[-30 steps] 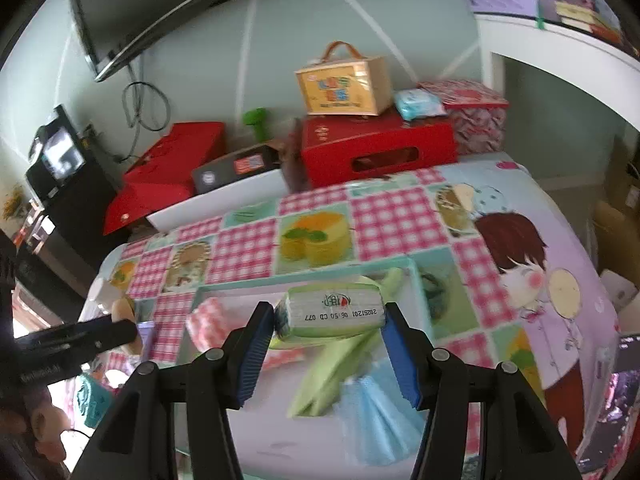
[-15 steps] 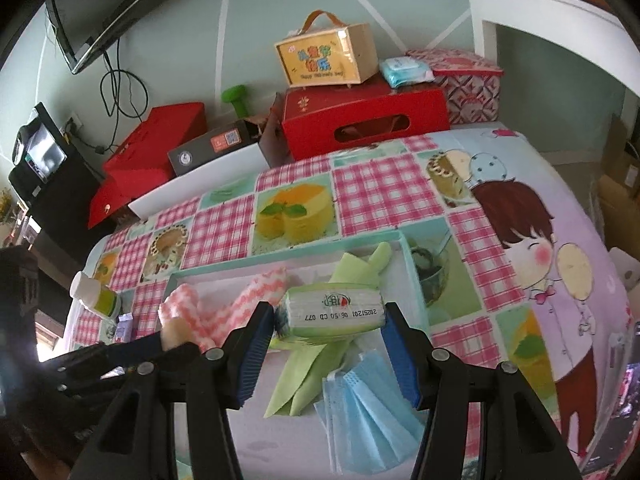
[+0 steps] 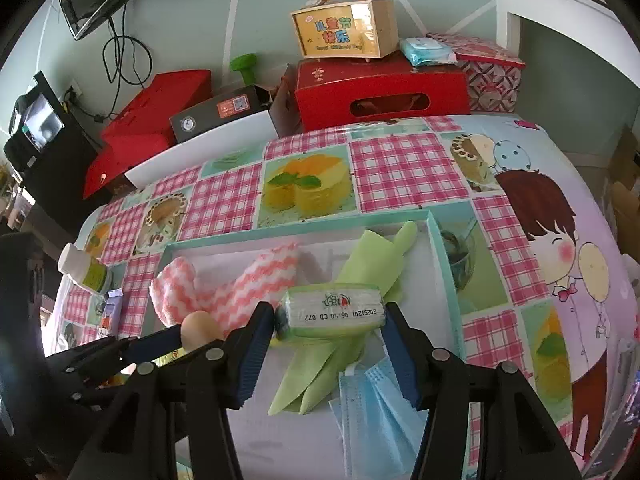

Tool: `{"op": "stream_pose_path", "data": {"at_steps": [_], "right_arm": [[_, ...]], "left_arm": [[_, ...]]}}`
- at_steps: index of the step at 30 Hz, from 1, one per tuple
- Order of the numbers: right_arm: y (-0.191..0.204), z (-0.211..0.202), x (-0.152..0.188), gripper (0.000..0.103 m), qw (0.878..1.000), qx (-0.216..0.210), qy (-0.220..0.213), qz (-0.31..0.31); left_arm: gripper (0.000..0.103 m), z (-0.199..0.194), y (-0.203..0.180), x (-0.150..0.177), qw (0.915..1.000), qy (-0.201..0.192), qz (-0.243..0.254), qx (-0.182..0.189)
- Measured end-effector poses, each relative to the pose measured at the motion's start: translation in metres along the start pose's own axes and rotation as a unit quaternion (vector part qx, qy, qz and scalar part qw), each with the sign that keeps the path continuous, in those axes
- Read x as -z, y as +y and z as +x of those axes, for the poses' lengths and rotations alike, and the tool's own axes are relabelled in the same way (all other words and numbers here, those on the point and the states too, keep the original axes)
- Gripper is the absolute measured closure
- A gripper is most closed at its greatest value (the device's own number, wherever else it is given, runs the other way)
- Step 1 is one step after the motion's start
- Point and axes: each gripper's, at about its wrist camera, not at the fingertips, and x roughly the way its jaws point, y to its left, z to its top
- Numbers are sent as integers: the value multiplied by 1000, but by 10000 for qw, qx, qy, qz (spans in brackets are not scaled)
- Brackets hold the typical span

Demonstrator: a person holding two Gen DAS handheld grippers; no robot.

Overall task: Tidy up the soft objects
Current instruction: 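Open the right tool to drop the wipes pack while the left tool releases the sponge into the tray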

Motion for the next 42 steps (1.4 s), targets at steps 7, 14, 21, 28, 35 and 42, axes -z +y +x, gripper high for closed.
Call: {"op": "stream_pose_path", "data": {"at_steps": [7,14,21,28,35,42], "right_arm": [[8,3,2,43,9998,112,113,-120],[11,1,2,40,9997,132,138,-142],[12,-3,2,38,9994,247,146,-184],[12,-7,3,38,9992,333,146,-193],[12,-13,3,37,9987,425,130,-238],[17,-7,4,25,9973,537,273,-408]], "left_arm": [[44,-1,8,3,9998,71,-159,65],[42,-8,11,4,9999,-5,-130,-41],[42,-10,18,3,9997,-52,-217,-77],[42,-17,30,1,9991,-176,-341,-157],[41,-30,54,-3,9966,-413,-636,-333],[19,-33,76,-6,9927,-573,-879,-589]]}}
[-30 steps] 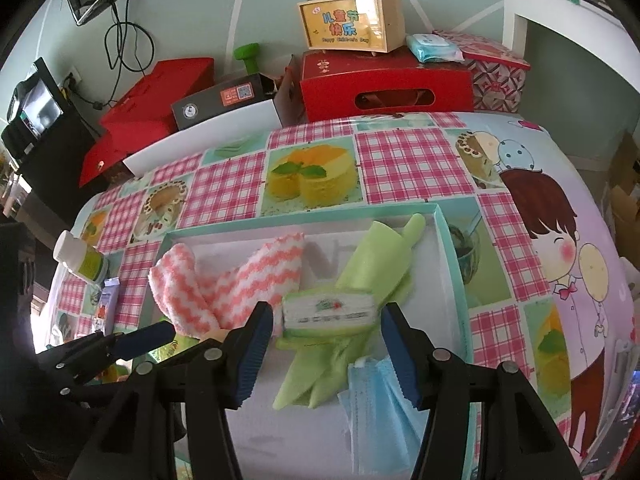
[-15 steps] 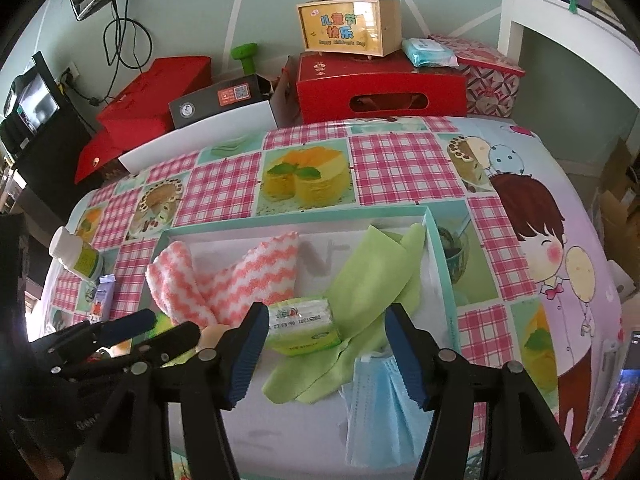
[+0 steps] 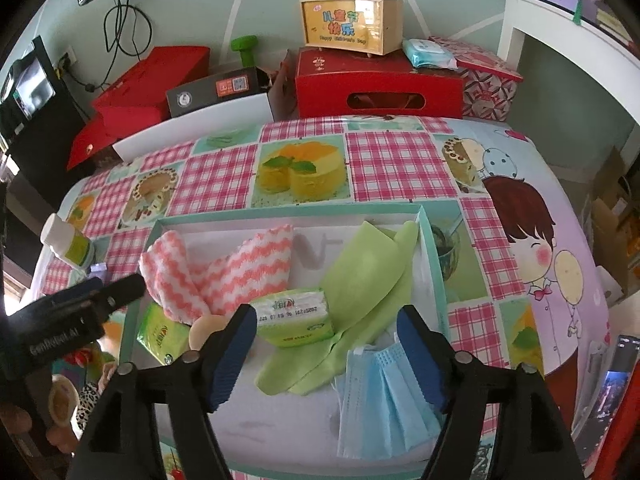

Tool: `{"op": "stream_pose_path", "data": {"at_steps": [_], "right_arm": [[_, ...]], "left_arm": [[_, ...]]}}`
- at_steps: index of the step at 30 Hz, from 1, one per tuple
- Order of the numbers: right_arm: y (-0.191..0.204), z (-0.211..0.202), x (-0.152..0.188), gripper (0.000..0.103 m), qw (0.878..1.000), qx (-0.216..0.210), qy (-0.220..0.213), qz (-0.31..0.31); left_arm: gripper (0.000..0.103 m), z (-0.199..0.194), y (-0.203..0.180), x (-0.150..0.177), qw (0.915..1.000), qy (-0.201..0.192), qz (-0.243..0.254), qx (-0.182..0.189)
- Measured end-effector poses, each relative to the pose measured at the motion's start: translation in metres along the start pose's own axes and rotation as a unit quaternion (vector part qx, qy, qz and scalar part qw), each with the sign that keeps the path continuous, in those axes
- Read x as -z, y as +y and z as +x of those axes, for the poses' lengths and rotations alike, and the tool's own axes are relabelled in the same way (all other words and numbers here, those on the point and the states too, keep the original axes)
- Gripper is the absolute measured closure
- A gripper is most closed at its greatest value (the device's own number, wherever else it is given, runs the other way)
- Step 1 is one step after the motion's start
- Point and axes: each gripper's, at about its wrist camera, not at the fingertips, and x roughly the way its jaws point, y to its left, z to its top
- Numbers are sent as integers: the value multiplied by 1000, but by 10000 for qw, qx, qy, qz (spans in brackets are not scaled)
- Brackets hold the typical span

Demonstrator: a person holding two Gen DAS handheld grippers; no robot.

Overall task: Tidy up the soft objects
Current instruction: 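Open the right tool to drop the wipes pack while the left tool releases the sponge into the tray, then withdraw both open tools from the tray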

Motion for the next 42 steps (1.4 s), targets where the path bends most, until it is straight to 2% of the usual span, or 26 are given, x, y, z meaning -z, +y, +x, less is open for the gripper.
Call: {"op": "stream_pose_path", "data": {"at_steps": [2,6,8,9,11,25,31,36,42], "right_arm": [[1,2,0,19,10000,40,40,-41],[3,4,0,16,9999,81,66,-65],[2,4,0,2,9999,115,59,-53],[1,4,0,0,9999,133,47,-39],[0,3,0,0,9999,145,32,4],[-2,5,1,0,9998,183,99,45],[0,0,0,0,9998,213,24,23],[10,-2,-1,0,9997,227,10,-74],[33,-13,-4,0,9993,109,-150,-324]], "left_arm": [[19,0,4,-1,10000,-22,-49,-51],[19,3,8,0,9999,-8,-45,-158],[18,5,8,0,9998,-11,-54,-195],[16,5,9,0,9998,-12,-55,-210],[12,6,9,0,9997,-14,-52,-236],[11,8,11,0,9995,16,-58,-294],[11,-5,15,-3,9995,-117,-60,-287],[11,-8,19,-5,9988,-173,22,-453],[11,-11,34,-7,9985,-192,-119,-502]]}}
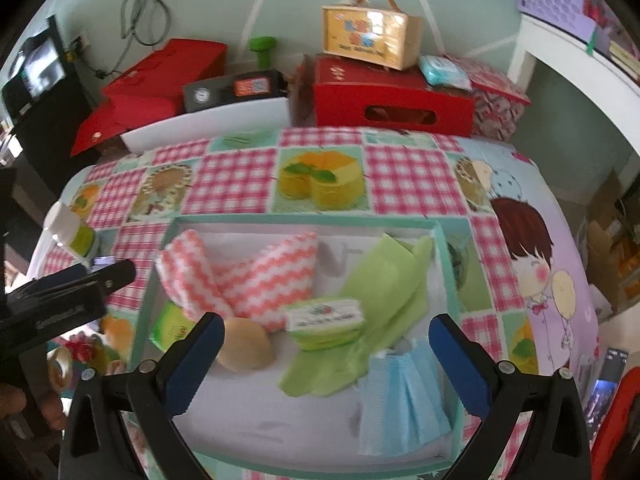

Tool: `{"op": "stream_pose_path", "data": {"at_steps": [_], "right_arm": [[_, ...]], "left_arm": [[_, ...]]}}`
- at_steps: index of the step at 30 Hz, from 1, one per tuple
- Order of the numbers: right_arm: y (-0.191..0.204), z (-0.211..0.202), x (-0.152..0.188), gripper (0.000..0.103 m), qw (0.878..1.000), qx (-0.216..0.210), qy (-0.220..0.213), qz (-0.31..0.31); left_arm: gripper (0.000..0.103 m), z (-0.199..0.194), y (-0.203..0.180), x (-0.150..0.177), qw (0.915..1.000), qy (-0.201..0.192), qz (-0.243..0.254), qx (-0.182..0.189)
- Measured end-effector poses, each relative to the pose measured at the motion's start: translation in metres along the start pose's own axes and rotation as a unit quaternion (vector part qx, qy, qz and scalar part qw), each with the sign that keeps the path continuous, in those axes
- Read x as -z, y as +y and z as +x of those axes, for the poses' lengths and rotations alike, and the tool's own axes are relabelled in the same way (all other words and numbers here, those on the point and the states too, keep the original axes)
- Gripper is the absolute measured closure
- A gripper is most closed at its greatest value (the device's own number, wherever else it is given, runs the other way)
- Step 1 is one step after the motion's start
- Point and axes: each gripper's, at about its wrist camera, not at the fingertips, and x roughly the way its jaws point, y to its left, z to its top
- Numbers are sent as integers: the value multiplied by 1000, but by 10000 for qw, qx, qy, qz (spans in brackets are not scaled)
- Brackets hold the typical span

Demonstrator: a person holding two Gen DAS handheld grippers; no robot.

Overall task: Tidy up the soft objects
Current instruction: 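Withdraw both open tools from the tray, then move both tools over the pile toward the purple wipes pack and hair ties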

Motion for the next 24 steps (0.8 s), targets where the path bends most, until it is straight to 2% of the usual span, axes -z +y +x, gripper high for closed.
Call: {"op": "stream_pose_path", "data": {"at_steps": [5,11,17,24], "right_arm": [[26,-2,-1,0,9995,-139,-40,-294],[54,1,3,0,9974,-263,11,-666],[77,5,5,0,9947,-359,79,-957],[104,10,10,0,9904,-513,162,-1273]], "left_arm": [[11,-10,21,-5,9995,-130,-176,-218],[11,-24,48,-10,9982,-292,-419,-302],[11,-39,73,-10,9954,-444,-601,-592],[11,-44,94,-9,9924,-436,-840,-781]]}}
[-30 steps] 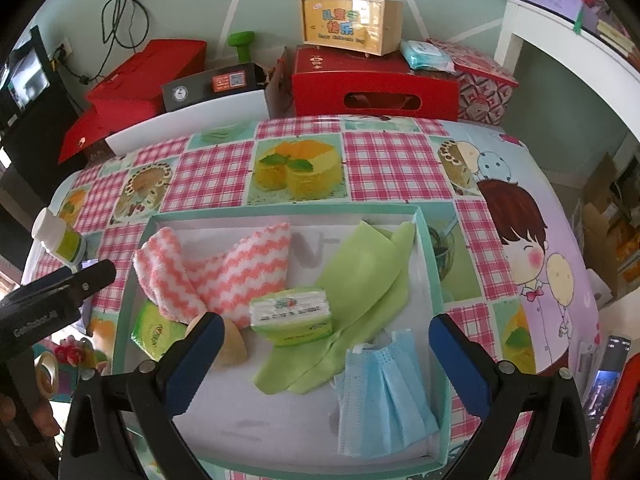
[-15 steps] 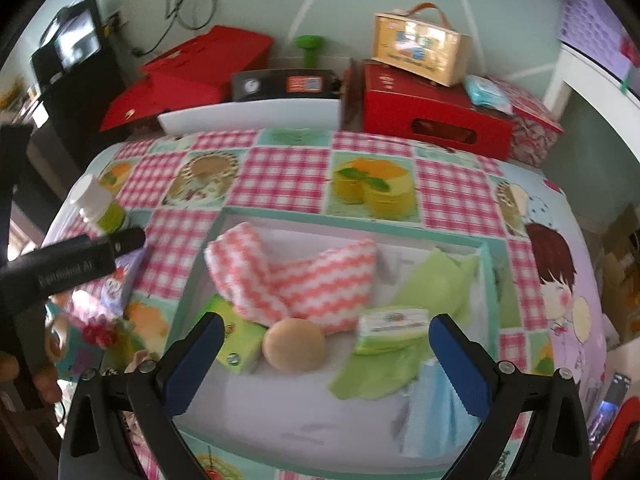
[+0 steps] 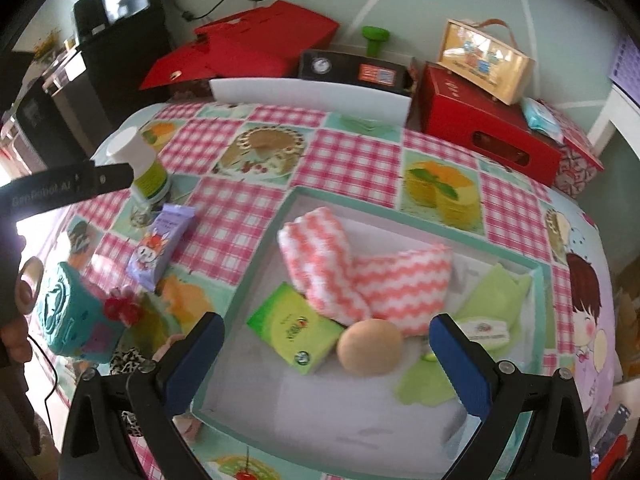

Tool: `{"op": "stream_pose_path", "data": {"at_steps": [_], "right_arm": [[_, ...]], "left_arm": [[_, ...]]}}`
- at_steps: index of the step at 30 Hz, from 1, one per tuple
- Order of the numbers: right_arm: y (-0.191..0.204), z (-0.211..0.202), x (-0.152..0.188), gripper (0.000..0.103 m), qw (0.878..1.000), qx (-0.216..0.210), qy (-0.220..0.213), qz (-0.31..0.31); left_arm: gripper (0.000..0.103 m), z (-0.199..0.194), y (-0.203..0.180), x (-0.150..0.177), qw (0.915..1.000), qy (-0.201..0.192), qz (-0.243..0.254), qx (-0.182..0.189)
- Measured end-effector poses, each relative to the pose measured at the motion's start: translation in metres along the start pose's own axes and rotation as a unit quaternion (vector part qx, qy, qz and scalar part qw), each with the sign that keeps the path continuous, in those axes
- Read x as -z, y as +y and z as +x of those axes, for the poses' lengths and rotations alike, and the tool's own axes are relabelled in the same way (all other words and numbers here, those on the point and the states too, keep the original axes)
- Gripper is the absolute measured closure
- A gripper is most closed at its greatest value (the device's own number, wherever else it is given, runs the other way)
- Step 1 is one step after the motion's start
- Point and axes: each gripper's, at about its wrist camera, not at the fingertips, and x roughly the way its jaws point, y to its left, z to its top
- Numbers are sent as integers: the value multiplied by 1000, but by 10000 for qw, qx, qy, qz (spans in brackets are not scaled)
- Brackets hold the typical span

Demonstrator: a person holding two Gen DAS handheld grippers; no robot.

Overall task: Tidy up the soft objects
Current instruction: 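Move both tools over the pile toward the purple wipes pack and hair ties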

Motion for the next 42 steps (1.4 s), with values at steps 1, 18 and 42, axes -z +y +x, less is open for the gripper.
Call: {"op": "stream_pose_path", "data": {"at_steps": [1,18,42], "right_arm": [[3,2,0,0,10000,-33,14,-22],[31,25,-5,0,9991,-292,228,-194],[84,42,-6,0,9914,-962,333,-817]], "left_arm": [[11,1,1,1,10000,26,6,5],[11,5,48,6,9990,327,-293,-48],[11,47,83,24,9832,1715,37,619]]}}
